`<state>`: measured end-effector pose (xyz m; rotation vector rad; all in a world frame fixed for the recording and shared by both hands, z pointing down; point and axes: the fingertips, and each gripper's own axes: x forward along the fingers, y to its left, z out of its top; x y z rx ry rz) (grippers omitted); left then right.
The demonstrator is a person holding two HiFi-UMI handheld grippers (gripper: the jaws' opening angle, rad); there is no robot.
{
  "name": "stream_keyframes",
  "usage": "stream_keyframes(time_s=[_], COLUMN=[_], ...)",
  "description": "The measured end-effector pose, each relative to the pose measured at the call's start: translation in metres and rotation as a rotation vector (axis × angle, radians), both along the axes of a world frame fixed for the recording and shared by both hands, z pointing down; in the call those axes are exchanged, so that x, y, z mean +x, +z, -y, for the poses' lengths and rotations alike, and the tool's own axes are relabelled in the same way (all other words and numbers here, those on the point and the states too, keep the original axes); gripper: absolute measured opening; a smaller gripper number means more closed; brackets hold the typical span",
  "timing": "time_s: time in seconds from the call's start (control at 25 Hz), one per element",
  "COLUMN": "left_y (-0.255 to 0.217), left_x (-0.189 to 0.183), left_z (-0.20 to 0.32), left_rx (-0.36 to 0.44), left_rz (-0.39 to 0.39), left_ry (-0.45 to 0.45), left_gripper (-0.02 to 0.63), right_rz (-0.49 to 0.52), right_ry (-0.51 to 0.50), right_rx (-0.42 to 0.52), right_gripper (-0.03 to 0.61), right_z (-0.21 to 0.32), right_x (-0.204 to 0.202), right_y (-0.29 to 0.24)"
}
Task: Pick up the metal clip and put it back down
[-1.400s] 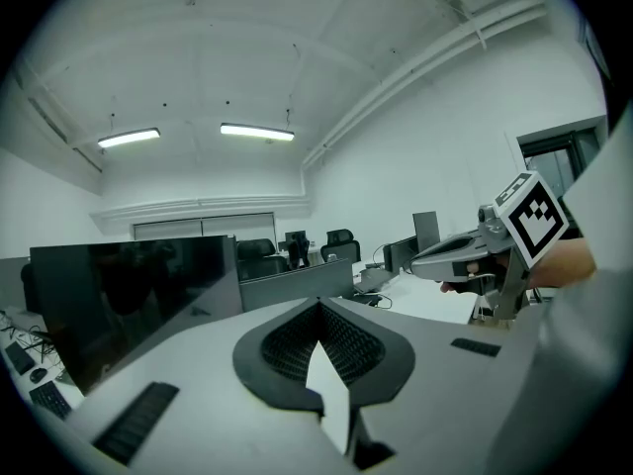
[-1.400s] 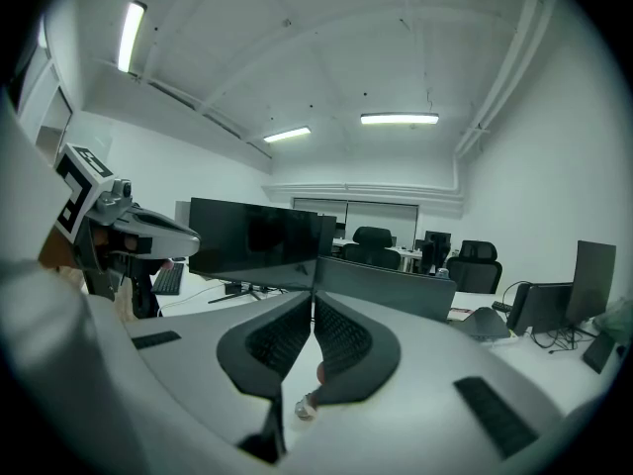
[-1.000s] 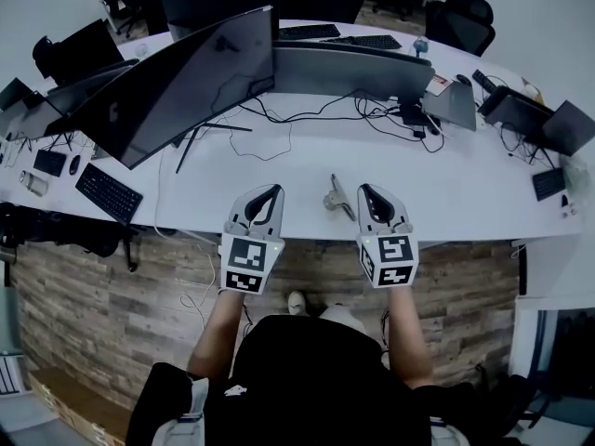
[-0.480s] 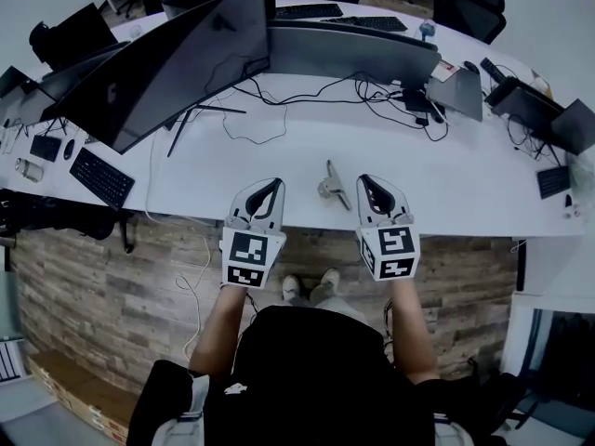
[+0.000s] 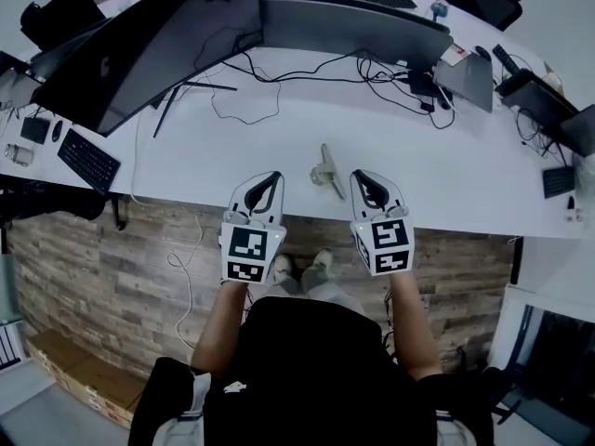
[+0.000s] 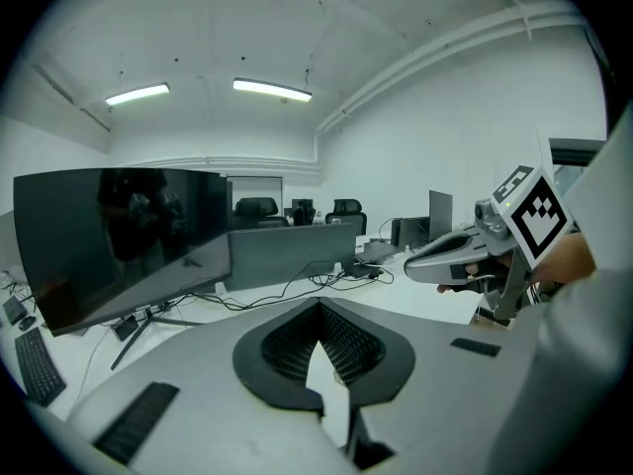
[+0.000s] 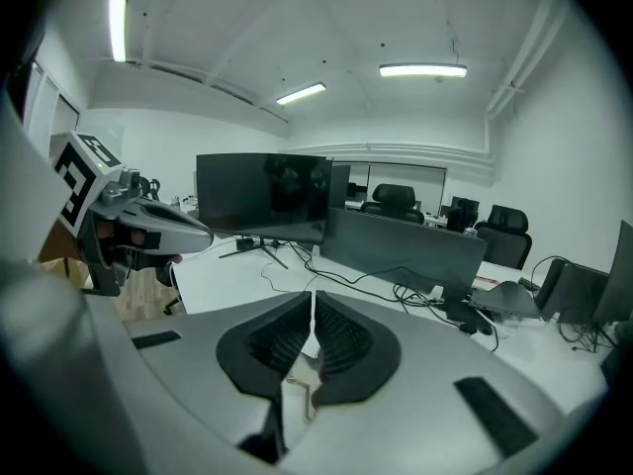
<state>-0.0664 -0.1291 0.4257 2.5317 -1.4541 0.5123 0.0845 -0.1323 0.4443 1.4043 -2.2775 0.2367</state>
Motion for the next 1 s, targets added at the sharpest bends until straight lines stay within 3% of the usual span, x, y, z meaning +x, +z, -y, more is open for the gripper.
stream_keyframes(time_s=[0.36,0.88,1.0], left_y=[0.046,0.093,0.102], left_x=[-0.007,-0.005,-0.004], left_z=[0.003,-0.013,-0.016], left_rx=[-0.091,-0.187,-0.204], left_rz=[-0.001,-0.006,-0.009], left_ry=[-0.041,-0.064,-0.064], left_gripper=[0.009,0.009,0.009], right_rz=[-0.017,-0.076,-0.095], right_ry=[-0.047,-0.135,-0.155], right_rx=[-0.128,-0.237,-0.264], right_gripper=[0.028,0.031,0.069], right_z=[0.005,0.002,0.002], right_x=[-0.01,-0.027,-0.028], right_y=[0.059,0.113,0.127])
